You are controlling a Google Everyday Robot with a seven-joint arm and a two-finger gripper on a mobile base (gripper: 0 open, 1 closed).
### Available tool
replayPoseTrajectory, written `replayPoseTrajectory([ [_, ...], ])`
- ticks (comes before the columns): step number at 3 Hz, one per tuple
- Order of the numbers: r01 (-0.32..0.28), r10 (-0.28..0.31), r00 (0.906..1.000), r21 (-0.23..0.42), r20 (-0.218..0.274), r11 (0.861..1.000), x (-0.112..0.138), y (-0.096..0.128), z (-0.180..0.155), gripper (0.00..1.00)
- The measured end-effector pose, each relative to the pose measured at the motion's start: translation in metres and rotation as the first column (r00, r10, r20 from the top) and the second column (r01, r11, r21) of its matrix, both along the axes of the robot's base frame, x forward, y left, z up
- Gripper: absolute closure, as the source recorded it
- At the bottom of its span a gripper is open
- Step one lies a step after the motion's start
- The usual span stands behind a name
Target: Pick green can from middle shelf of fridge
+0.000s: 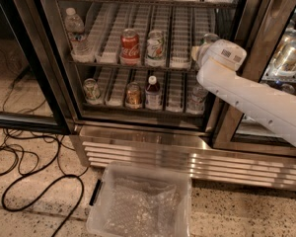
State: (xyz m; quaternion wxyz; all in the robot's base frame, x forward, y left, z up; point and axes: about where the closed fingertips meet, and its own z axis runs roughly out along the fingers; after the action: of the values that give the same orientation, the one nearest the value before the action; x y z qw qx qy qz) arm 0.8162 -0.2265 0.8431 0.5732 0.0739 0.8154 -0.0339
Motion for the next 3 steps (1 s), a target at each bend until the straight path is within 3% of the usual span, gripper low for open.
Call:
replayPoseTrajectory([
  [1, 0.024, -0.024, 0.9997, 0.009, 0.002, 1.000, 0.0056, -0.0128, -0.0064, 0.31],
  [3, 0.024, -0.024, 0.9997, 0.010, 0.002, 1.000, 0.0052, -0.0094, -0.0063, 0.73],
])
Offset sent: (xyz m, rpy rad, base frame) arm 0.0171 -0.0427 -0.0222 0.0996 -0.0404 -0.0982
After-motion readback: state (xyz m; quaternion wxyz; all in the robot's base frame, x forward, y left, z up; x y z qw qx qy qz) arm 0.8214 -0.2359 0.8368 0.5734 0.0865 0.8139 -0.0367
